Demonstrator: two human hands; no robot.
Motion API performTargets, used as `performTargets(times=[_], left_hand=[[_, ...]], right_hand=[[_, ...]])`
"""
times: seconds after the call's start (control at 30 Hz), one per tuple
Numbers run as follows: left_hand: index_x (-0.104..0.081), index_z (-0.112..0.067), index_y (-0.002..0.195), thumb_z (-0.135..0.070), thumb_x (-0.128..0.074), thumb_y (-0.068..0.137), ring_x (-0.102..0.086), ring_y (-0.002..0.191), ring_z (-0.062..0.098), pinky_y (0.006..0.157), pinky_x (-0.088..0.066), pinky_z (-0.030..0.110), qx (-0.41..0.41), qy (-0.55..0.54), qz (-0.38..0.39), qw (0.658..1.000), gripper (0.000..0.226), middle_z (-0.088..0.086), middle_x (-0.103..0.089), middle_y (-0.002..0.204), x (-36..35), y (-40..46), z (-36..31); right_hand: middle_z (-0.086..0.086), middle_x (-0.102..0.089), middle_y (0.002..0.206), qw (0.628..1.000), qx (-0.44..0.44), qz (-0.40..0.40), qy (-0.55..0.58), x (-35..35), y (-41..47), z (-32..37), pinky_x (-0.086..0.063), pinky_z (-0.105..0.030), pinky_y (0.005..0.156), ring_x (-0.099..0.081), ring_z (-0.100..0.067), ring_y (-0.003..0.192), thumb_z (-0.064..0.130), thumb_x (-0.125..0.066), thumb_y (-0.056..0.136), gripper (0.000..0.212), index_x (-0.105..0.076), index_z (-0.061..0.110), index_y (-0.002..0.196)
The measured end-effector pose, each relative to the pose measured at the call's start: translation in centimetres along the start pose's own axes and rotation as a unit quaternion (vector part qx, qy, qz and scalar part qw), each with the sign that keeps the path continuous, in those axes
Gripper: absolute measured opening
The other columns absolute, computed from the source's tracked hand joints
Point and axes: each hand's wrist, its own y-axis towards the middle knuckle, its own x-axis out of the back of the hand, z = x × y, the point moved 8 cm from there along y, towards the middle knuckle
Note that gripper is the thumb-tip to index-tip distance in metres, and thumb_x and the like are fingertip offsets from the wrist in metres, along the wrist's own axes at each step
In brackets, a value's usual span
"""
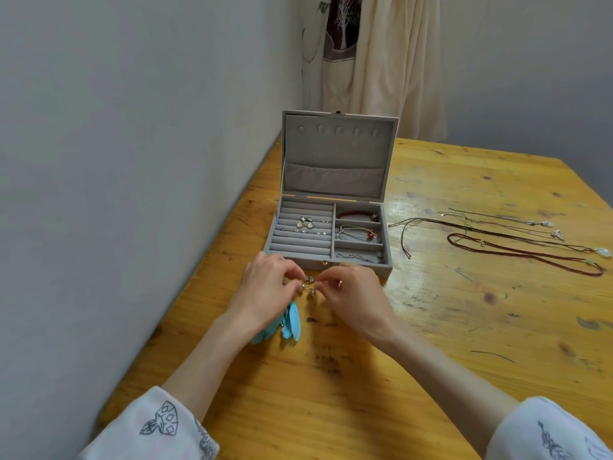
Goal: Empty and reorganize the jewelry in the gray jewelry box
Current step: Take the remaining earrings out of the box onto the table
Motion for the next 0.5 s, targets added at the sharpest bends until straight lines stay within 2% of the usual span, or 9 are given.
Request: performTargets(times=[0.13, 0.23, 0.37, 0.5], left_hand=[[-0.065, -0.022, 0.106, -0.022, -0.054, 0.091, -0.044, 0.107, 0.012, 0.095, -0.038, 0.031, 0.0, 0.001, -0.029, 1.0, 0.019, -0.003, -0.061, 0.11, 1.5, 1.9, 0.2], [-0.064, -0.021, 0.112, -0.021, -0.051, 0.093, -0.043, 0.111, 0.016, 0.094, -0.035, 0.031, 0.003, 0.028, -0.036, 0.999, 0.023, 0.0, -0.06, 0.115, 2.1, 4.1, 0.5], [-0.059, -0.025, 0.121, -0.021, -0.047, 0.094, -0.042, 0.114, 0.02, 0.095, -0.034, 0.033, 0.004, 0.093, -0.028, 0.995, 0.029, 0.003, -0.058, 0.121, 1.9, 7.5, 0.9], [-0.059, -0.026, 0.121, -0.024, -0.047, 0.095, -0.041, 0.115, 0.023, 0.092, -0.032, 0.036, -0.002, 0.135, -0.049, 0.99, 0.029, 0.003, -0.058, 0.122, 1.5, 10.3, 0.7]], right_hand=[[-0.002, -0.068, 0.09, 0.999, 0.011, -0.03, 0.014, 1.8, 2.1, 0.4, -0.048, -0.022, 0.074, -0.057, -0.01, 0.075, 0.025, -0.054, 0.092, 0.022, -0.069, 0.013, 0.102], [-0.003, -0.067, 0.092, 0.999, 0.008, -0.04, -0.011, 2.4, 4.7, 0.1, -0.041, -0.022, 0.072, -0.057, -0.013, 0.08, 0.023, -0.049, 0.094, 0.024, -0.069, 0.012, 0.1], [-0.006, -0.067, 0.097, 0.998, -0.005, -0.039, -0.039, 2.4, 8.3, -0.8, -0.049, -0.032, 0.078, -0.059, -0.02, 0.089, 0.019, -0.049, 0.093, 0.023, -0.07, 0.01, 0.098], [-0.009, -0.069, 0.098, 0.997, -0.013, -0.026, -0.066, 1.6, 11.8, -1.2, -0.048, -0.042, 0.085, -0.059, -0.026, 0.094, 0.021, -0.052, 0.09, 0.022, -0.072, 0.013, 0.097]])
